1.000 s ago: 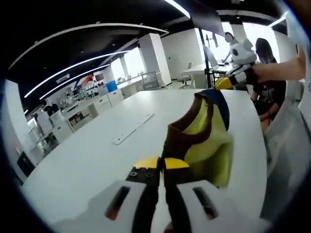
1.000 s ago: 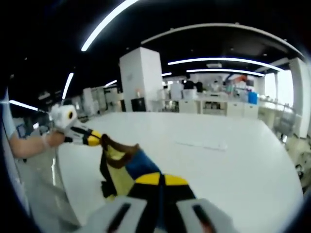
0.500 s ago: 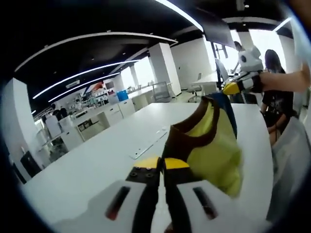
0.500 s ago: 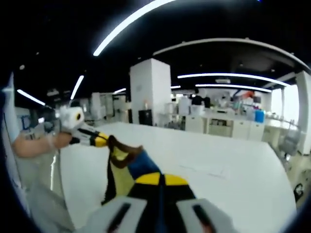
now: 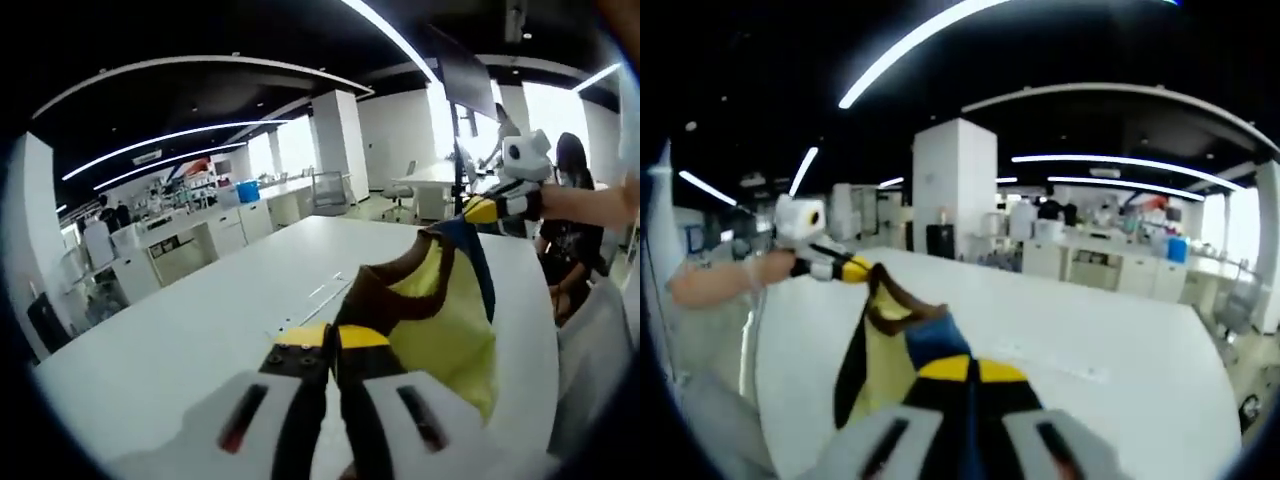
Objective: Fold the garment on the visible template until the final outline fits inside the template.
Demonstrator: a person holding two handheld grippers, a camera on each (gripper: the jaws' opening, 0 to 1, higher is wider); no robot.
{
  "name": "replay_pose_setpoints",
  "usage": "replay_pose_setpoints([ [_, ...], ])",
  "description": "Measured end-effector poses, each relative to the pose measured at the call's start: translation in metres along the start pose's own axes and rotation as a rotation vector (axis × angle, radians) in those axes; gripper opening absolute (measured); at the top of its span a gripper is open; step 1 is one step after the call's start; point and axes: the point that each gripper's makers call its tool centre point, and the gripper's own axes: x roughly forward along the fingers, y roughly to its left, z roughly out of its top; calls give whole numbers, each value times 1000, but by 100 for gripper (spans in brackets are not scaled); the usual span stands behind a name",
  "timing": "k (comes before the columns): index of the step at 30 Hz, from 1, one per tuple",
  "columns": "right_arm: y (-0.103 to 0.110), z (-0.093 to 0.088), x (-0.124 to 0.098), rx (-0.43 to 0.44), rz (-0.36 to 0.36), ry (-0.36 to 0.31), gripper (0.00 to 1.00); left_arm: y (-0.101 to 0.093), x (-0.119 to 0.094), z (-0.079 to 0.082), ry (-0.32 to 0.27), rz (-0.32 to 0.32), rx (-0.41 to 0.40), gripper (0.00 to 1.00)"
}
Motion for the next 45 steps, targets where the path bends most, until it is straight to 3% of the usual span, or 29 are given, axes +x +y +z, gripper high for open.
replay_pose_setpoints([
  [7, -21, -8, 17, 22, -11, 15, 0, 13, 26, -10, 15, -58, -65, 0],
  [14, -44, -19, 45, 13, -10, 46, 0, 32, 52, -40, 61, -77, -150, 0],
  [22, -69, -55, 79, 48, -6, 112, 0, 41, 86, -83, 129, -100, -218, 0],
  [28, -88, -80, 104, 78, -14, 156, 0, 24, 104, -107, 171, -107, -250, 0],
  [36, -105, -123, 140, 106, -24, 234, 0, 24, 123, -146, 225, -94, -324, 0],
  [45, -115, -160, 166, 96, -28, 319, 0, 46, 147, -188, 305, -72, -375, 0],
])
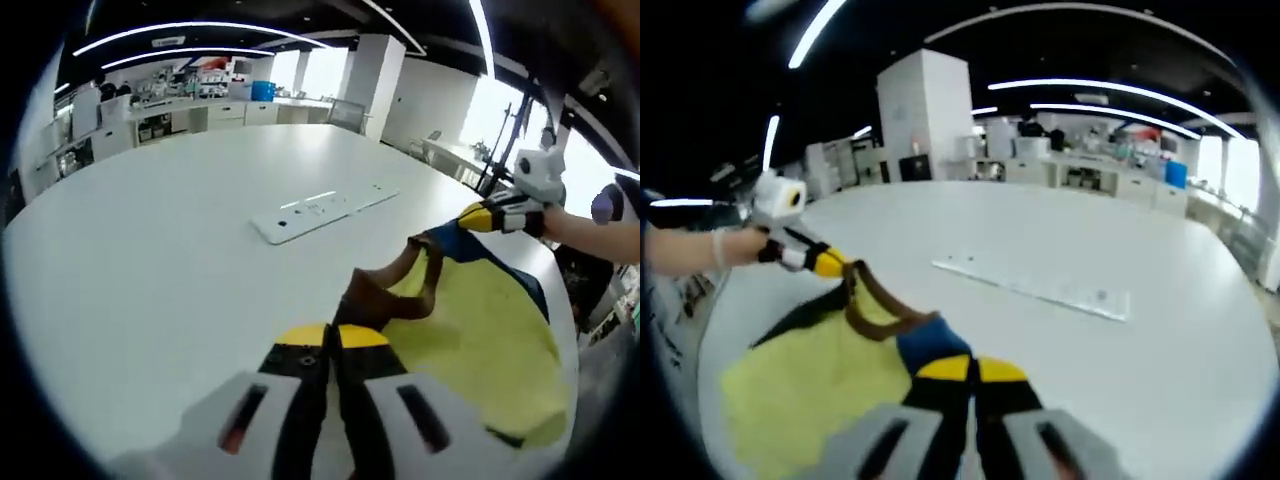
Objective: Fold the garment on the visible template until the final outline fits inside the template.
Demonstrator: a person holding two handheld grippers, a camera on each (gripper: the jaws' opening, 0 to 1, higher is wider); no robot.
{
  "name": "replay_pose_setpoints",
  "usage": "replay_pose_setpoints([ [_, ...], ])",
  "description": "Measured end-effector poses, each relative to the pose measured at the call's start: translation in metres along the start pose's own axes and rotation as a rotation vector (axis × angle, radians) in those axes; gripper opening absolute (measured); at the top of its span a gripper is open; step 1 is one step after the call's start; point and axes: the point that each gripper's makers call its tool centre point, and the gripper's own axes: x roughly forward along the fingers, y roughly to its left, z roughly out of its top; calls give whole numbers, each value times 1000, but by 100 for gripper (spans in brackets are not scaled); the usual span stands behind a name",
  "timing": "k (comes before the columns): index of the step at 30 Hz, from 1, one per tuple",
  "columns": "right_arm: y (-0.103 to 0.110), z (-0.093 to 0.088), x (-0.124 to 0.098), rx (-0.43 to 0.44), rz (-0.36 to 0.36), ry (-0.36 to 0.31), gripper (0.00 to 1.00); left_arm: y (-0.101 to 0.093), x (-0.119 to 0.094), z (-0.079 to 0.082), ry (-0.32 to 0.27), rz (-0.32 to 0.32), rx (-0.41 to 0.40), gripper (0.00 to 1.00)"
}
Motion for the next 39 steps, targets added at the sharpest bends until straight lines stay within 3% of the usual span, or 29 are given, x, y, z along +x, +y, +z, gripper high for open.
replay_pose_setpoints([
  [9, -6, -25, 13, 6, -38, 46, 0, 21, 18, -10, 18, 38, -32, 0],
  [12, -4, -28, 13, 0, -46, 49, 0, 22, 20, -10, 38, 42, 16, 0],
  [15, -11, -31, 23, 3, -48, 62, 0, 22, 20, -10, 25, 48, -19, 0],
  [23, -12, -34, 24, 23, -48, 65, 0, 17, 23, -11, 31, 62, 12, 0],
  [31, -18, -30, 30, 26, -42, 77, 0, 24, 26, -5, 37, 76, 21, 0],
  [36, -14, -29, 26, 48, -29, 71, 0, 28, 21, -3, 24, 115, 40, 20],
  [39, -16, -23, 19, 69, -38, 43, 8, 21, 15, 5, -6, 120, 19, 32],
])
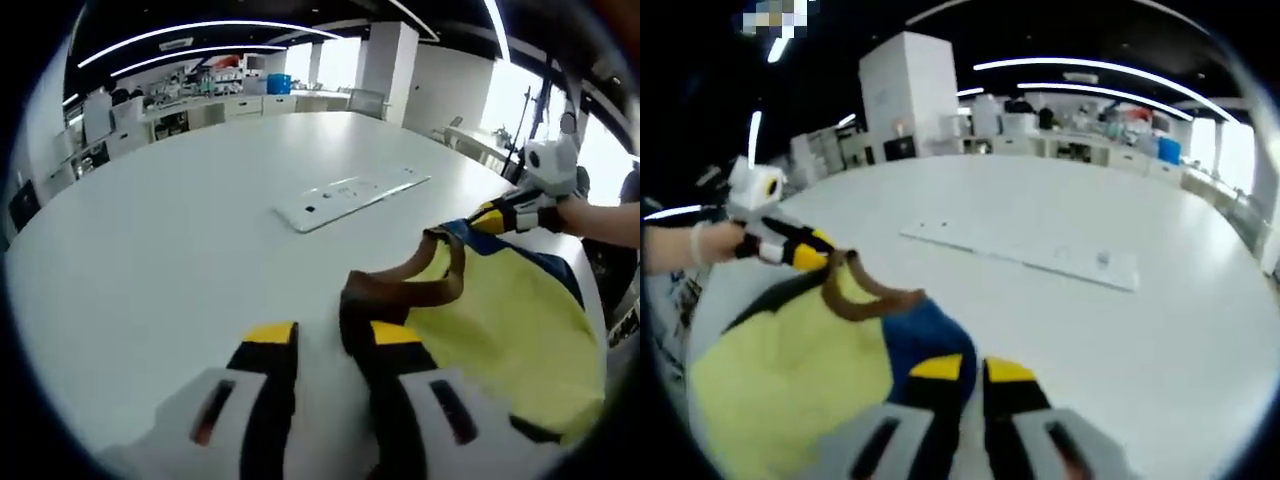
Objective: Fold the garment on the visible template until the final outline fits inside the template.
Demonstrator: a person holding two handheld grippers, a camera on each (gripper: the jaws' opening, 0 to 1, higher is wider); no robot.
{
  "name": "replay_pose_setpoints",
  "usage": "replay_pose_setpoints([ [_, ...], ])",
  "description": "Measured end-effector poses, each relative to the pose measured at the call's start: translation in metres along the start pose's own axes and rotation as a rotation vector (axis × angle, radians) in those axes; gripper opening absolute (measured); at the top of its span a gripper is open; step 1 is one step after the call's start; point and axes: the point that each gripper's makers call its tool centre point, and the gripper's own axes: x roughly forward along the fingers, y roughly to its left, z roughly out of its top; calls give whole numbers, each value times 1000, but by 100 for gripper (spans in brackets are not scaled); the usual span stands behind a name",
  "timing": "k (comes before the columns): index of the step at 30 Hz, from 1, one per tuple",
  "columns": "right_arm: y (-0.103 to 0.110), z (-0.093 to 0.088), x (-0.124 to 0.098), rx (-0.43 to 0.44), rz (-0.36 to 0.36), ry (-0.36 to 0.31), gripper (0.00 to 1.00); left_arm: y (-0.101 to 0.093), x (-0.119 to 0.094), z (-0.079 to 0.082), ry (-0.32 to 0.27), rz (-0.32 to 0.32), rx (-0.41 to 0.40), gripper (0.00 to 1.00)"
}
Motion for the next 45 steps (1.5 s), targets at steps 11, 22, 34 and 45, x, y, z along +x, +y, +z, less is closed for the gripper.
replay_pose_setpoints([
  [11, 17, 14, -24, -12, 87, -37, 46, -23, -19, 13, -24, -86, 62, 61],
  [22, 38, 8, -54, -51, 141, -10, 87, -60, -53, 12, -12, -207, 104, 87],
  [34, 54, 4, -86, -65, 147, -10, 91, -80, -98, 18, -55, -243, 101, 99],
  [45, 67, -16, -124, -56, 126, -24, 88, -100, -139, 8, -93, -236, 82, 97],
])
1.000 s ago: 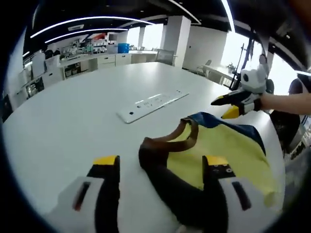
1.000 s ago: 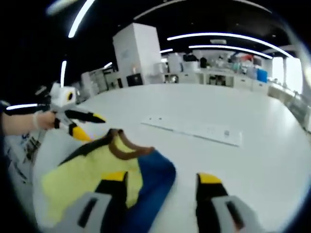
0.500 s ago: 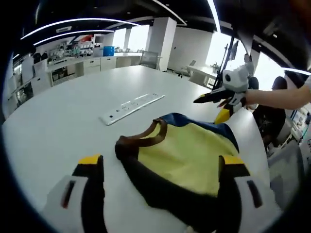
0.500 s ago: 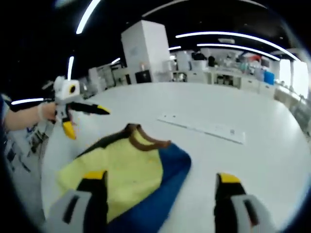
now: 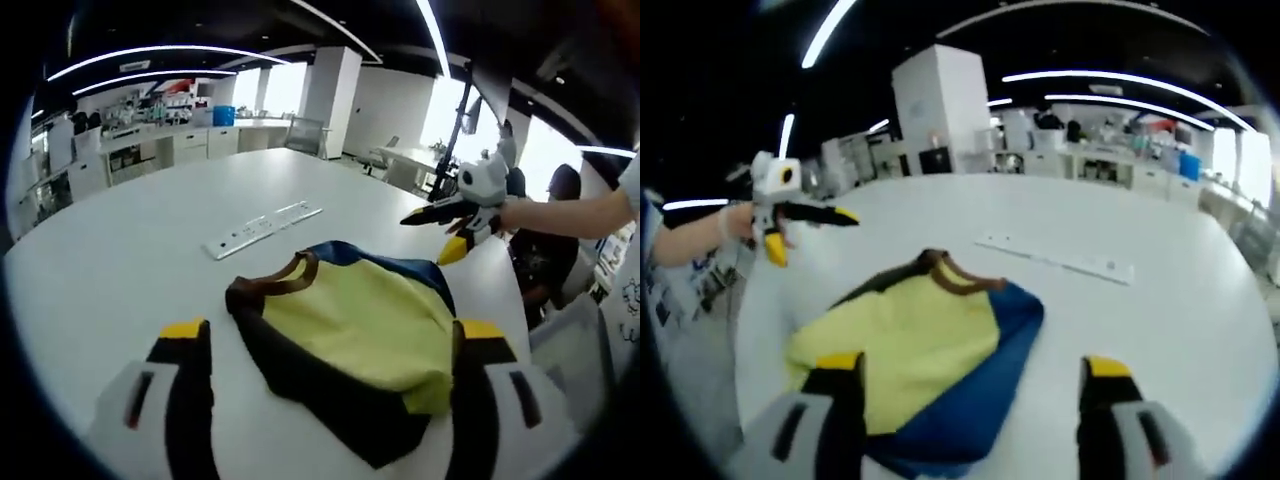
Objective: Fold the garment on the visible template until the final outline fits inside the template.
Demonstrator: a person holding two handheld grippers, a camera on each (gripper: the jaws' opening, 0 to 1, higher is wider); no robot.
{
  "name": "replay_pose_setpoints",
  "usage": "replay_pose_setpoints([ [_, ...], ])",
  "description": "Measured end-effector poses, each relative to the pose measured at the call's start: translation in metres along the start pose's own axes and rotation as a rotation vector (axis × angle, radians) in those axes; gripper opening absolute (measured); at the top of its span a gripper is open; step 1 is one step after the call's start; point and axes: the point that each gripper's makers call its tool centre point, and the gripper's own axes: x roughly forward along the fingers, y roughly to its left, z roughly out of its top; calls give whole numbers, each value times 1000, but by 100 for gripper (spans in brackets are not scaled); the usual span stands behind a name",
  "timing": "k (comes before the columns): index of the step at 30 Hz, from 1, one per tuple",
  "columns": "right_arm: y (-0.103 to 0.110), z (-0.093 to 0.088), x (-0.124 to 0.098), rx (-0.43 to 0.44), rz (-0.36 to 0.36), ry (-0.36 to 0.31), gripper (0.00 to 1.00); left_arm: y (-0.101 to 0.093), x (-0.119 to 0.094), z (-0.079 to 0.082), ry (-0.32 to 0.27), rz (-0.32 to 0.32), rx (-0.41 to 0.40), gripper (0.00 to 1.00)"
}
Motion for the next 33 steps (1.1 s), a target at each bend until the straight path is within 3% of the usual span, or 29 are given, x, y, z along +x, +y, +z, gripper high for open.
replay_pose_setpoints([
  [12, 15, -23, -24, 32, -14, 0, 84, -8, -31, -9, -26, 25, -17, 94],
  [20, 20, -40, -40, 47, -21, 15, 81, -23, -48, -26, -41, 28, -47, 92],
  [25, 25, -56, -43, 62, -23, 41, 73, -30, -58, -40, -41, 36, -68, 91],
  [33, 32, -70, -41, 98, -13, 53, 59, -35, -66, -49, -44, 34, -84, 90],
])
